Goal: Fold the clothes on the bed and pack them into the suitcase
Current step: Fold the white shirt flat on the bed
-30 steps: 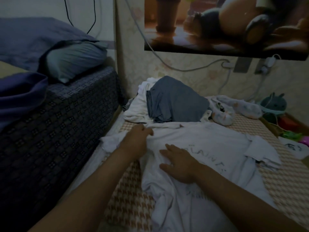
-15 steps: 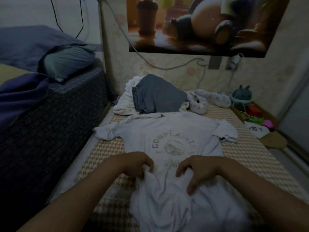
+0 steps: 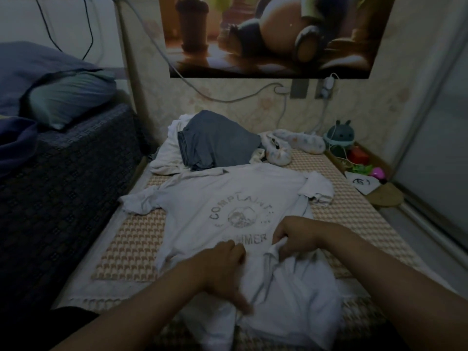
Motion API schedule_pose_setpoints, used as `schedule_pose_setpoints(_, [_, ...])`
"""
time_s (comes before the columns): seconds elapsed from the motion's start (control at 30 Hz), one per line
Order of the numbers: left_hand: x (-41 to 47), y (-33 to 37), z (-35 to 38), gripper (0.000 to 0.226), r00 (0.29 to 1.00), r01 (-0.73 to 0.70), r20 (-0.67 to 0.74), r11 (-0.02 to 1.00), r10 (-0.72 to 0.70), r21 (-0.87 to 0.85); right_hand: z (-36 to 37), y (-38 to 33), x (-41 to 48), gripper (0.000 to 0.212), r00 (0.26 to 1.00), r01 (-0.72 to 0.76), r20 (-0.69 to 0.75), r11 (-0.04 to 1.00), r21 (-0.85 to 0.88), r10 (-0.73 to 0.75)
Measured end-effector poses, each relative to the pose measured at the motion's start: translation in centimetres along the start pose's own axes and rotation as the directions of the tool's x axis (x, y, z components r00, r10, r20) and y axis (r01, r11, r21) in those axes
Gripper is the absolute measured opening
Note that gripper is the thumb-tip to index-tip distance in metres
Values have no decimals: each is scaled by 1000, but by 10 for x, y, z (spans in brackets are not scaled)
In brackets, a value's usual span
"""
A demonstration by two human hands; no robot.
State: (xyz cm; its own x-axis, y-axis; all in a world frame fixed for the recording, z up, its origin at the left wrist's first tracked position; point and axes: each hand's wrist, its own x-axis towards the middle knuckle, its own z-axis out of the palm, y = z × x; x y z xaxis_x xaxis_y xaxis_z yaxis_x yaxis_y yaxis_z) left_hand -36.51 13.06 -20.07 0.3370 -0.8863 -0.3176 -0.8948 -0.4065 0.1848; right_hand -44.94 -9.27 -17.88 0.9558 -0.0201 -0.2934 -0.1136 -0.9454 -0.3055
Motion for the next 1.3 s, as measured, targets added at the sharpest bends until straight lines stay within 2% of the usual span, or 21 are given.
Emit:
schedule_pose_setpoints(0.07, [14, -3, 5, 57, 1000, 15, -20, 997, -14, 80, -8, 5, -1, 20, 997, -19, -68, 1000, 25, 20])
schedule_pose_setpoints(0.13, [23, -9, -10, 26, 1000, -3, 6, 1000, 4, -27, -18, 13, -1, 16, 987, -54, -146, 997, 61, 63])
schedule_pose_setpoints(0.2, [30, -20, -33, 17, 1000, -19, 21, 993, 22, -115, -28, 22, 3, 12, 963, -81, -248, 990, 111, 107])
schedule_pose_setpoints(0.27, [40, -35, -54, 15, 995, 5, -94, 990, -18, -138, -34, 28, 13, 13, 890, -88, -427, 980, 176, 157])
schedule_pose_setpoints(0.3, [48, -45, -60, 13, 971, 38, -226, 987, -73, -154, -36, 30, 19, 14, 819, -80, -543, 973, 214, 187])
schedule_pose_setpoints(0.37, [68, -66, -65, 15, 827, 114, -516, 965, -223, -234, -35, 31, 33, 17, 644, -49, -712, 944, 326, 279])
schedule_pose_setpoints(0.43, [85, -82, -58, 30, 728, 113, -622, 944, -290, -309, -28, 35, 49, 25, 586, -58, -723, 908, 415, 367])
schedule_pose_setpoints(0.5, [94, -88, -47, 44, 738, 40, -639, 959, -217, -280, -17, 42, 60, 44, 678, -133, -609, 883, 450, 412])
schedule_pose_setpoints(0.57, [93, -84, -40, 44, 772, -120, -636, 979, -14, -168, -7, 49, 64, 60, 802, -118, -525, 937, 329, 286])
schedule_pose_setpoints(0.63, [83, -78, -34, 47, 867, -267, -464, 956, 182, -122, 0, 51, 66, 67, 857, 52, -514, 988, 148, 32])
schedule_pose_setpoints(0.7, [69, -74, -28, 51, 948, -292, -161, 952, 275, -88, 7, 50, 67, 69, 913, 165, -392, 982, 91, -117])
schedule_pose_setpoints(0.73, [62, -74, -27, 53, 959, -282, -41, 958, 280, -53, 13, 50, 68, 70, 940, 179, -305, 982, 63, -152])
schedule_pose_setpoints(0.8, [47, -79, -29, 52, 973, -228, 52, 972, 226, 47, 25, 46, 66, 73, 968, 171, -167, 980, -104, -187])
schedule_pose_setpoints(0.87, [33, -86, -37, 48, 989, -143, 63, 975, 134, 167, 25, 46, 62, 66, 967, 160, -154, 951, -263, -205])
schedule_pose_setpoints(0.93, [24, -97, -40, 47, 995, -52, 87, 985, 38, 167, 10, 49, 54, 46, 961, 100, -208, 930, -354, -183])
schedule_pose_setpoints(1.0, [20, -107, -38, 35, 999, -15, 40, 997, 12, 75, -2, 54, 47, 30, 927, 12, -351, 944, -330, -134])
schedule_pose_setpoints(1.07, [23, -120, -36, 18, 990, -17, -139, 999, 10, -45, -5, 63, 45, 28, 845, -46, -533, 988, -145, -39])
schedule_pose_setpoints(1.13, [26, -139, -39, 15, 933, 44, -346, 987, -96, -155, -6, 72, 46, 24, 736, -94, -670, 995, 38, 96])
schedule_pose_setpoints(1.17, [28, -152, -41, 19, 890, 106, -426, 982, -163, -153, -7, 76, 47, 20, 704, -121, -697, 990, 68, 134])
schedule_pose_setpoints(1.23, [25, -171, -44, 23, 815, 358, -495, 934, -301, 22, -5, 82, 50, 15, 705, -196, -700, 980, -33, 117])
schedule_pose_setpoints(1.3, [21, -179, -42, 17, 710, 598, -556, 787, -432, 152, 5, 87, 54, 17, 721, -264, -689, 948, -179, 71])
